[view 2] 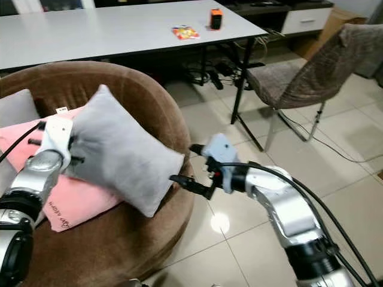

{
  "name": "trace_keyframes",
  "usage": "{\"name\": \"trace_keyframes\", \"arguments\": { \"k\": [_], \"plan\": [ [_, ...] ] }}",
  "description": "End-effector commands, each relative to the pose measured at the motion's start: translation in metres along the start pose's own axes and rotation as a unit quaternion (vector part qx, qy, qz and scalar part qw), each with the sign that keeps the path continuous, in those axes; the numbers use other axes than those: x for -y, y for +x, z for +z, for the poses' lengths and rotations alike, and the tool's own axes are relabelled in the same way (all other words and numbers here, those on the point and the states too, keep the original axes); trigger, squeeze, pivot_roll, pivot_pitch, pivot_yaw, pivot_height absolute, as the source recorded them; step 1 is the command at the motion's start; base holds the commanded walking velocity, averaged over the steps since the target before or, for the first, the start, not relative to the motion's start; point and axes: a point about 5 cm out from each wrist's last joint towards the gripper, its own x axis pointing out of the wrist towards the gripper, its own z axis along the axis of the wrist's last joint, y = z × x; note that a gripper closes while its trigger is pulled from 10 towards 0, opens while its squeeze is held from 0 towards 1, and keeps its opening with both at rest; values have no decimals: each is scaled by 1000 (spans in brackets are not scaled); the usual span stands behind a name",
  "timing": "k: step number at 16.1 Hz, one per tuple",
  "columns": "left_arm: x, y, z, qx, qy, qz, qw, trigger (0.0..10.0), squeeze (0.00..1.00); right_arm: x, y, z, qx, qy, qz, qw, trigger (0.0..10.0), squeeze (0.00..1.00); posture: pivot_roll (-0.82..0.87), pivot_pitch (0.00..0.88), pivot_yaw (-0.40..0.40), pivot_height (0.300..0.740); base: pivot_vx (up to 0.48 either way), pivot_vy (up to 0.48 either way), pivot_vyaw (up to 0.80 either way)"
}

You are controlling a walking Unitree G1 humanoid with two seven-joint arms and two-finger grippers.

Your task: Move the pillow to the sofa from floor

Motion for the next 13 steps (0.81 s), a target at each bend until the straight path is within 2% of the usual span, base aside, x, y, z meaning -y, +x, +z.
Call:
{"name": "trace_keyframes", "arguments": {
  "k": [1,3,4,6,7,10,12,13],
  "plan": [
    [-12,0,-4,-11,-7,28,1000,10000,0,2,1,1,-4,-6,6,1000,10000,0,-41,0,5,740,0,0,0],
    [-17,1,10,30,-30,22,999,10000,0,2,7,4,0,-10,16,1000,10000,0,-34,0,-3,740,0,0,0],
    [-19,1,17,45,-23,20,999,10000,1000,2,9,4,-4,-16,15,1000,10000,0,-34,0,-4,740,0,0,0],
    [-25,1,25,58,-16,26,998,10000,1000,3,12,3,-5,-12,12,1000,10000,0,-35,0,-5,740,0,0,0],
    [-32,1,34,76,-14,40,996,10000,1000,4,12,2,-3,-6,7,1000,10000,0,-38,0,-3,740,0,0,0],
    [-42,-1,53,122,-5,50,991,10000,1000,4,13,4,9,2,0,1000,10000,0,-42,0,0,740,0,0,0],
    [-43,-5,72,175,-14,34,984,10000,1000,6,13,5,19,3,-20,1000,10000,0,-43,0,0,740,0,0,0],
    [-37,-10,83,217,-38,2,975,10000,1000,8,12,6,28,9,-46,999,10000,0,-45,0,3,740,0,0,0]
  ]
}}
